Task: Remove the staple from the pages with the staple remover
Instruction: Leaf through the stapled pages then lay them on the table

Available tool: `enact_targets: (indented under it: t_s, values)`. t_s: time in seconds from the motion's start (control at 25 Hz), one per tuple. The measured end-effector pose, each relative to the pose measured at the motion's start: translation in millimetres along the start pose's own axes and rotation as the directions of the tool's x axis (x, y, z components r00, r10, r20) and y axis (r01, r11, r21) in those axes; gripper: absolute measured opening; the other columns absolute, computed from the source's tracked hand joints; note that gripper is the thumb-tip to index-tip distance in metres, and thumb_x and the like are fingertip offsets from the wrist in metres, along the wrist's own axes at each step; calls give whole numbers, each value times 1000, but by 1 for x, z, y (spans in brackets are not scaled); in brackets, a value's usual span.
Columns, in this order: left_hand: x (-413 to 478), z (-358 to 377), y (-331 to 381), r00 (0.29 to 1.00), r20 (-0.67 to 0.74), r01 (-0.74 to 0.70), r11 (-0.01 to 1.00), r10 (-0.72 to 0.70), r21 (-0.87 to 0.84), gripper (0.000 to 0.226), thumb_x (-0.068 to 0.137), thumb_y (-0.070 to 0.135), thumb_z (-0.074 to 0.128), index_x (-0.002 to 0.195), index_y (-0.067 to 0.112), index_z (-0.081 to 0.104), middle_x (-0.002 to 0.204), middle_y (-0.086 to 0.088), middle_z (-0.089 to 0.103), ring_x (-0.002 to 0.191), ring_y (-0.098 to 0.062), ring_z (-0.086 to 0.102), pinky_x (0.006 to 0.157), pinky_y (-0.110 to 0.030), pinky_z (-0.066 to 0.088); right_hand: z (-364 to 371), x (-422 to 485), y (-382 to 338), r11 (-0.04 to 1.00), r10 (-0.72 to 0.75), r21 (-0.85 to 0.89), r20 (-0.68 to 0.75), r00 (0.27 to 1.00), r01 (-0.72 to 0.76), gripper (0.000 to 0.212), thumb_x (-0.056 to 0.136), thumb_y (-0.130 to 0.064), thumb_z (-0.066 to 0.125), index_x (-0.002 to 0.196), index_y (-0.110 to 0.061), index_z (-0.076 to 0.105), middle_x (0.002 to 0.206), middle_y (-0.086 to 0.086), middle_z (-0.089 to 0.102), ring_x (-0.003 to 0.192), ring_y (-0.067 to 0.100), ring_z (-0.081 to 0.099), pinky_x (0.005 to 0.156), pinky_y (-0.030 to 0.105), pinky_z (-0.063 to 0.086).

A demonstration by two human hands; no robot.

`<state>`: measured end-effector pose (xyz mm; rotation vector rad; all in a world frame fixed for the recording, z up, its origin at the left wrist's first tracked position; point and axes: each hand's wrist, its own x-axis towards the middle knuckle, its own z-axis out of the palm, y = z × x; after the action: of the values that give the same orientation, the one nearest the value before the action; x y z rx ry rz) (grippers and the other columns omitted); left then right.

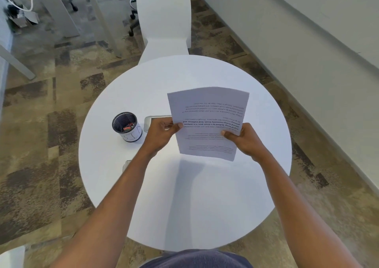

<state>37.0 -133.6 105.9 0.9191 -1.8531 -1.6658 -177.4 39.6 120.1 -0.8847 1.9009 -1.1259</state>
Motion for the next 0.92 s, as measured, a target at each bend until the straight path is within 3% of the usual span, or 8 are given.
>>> enact_targets:
  t_s: [0.12, 0.4, 0.52, 0.64, 0.72, 0.76, 0.84, 0.92]
  values:
    - [0, -1, -1, 1000, -12, -2, 1000, 2, 5, 23, 85, 14, 70, 107, 10, 74, 109, -3, 74, 104, -27, 68, 99, -52, 49, -2, 4, 3, 996, -6, -85, -5, 1000, 6, 18, 91, -17, 67, 108, -13, 73, 108, 2, 73, 97, 20, 69, 85, 42, 58]
    - [1, -6, 17, 999, -4, -42, 998, 42, -50, 20, 85, 10, 70, 104, 16, 74, 100, 9, 75, 96, -10, 70, 87, -27, 55, -5, 6, 1, 996, -49, 67, -29, 998, 51, 16, 89, -16, 69, 103, -24, 72, 105, -6, 74, 95, 5, 70, 80, 23, 57]
    - [-4, -8, 5, 999, 30, -27, 996, 25, 87, 24, 83, 14, 73, 107, 17, 73, 102, 18, 73, 98, 3, 66, 87, -11, 47, -1, 5, 18, 997, -4, 75, 56, 998, -1, 23, 86, -13, 73, 108, -19, 73, 110, -6, 74, 102, 7, 69, 84, 23, 54]
    - [-16, -6, -16, 999, 29, 21, 984, -26, 176, 19, 83, 15, 73, 101, 20, 73, 86, 38, 68, 91, 19, 58, 77, 4, 36, 5, 4, 38, 999, 42, 9, 136, 990, -44, 26, 85, -16, 73, 111, -17, 74, 112, -7, 74, 111, 8, 66, 92, 28, 51]
    - [-18, -7, -22, 1000, -3, 27, 980, -27, 199, 12, 85, 9, 69, 87, 20, 73, 78, 32, 70, 84, 15, 61, 75, -1, 40, 6, 4, 41, 999, 25, -24, 109, 994, -23, 18, 82, -20, 72, 95, -8, 75, 94, -1, 76, 90, 12, 69, 77, 31, 53]
    - [-18, -9, -23, 1000, 9, -5, 980, 4, 201, 16, 86, 3, 66, 87, 17, 74, 81, 24, 72, 84, 9, 64, 76, -8, 44, 5, 4, 39, 999, -13, -38, 110, 994, 17, 16, 81, -16, 70, 87, -2, 73, 80, 4, 71, 75, 11, 62, 65, 27, 48]
    - [-16, -10, -18, 999, 24, -39, 984, 36, 175, 24, 85, -5, 61, 93, 13, 75, 84, 19, 74, 85, 1, 66, 75, -14, 48, 2, 2, 29, 996, -73, -49, 132, 988, 81, 10, 81, -4, 67, 85, 2, 74, 72, 16, 67, 69, 7, 53, 56, 18, 40]
    - [-13, -11, -9, 999, -7, -50, 988, 51, 148, 19, 86, 3, 65, 94, 17, 75, 83, 25, 73, 85, 3, 66, 76, -13, 47, -2, 3, 23, 994, -102, -35, 123, 987, 107, 16, 82, -10, 68, 87, 4, 73, 72, 4, 67, 66, 6, 52, 57, 19, 40]
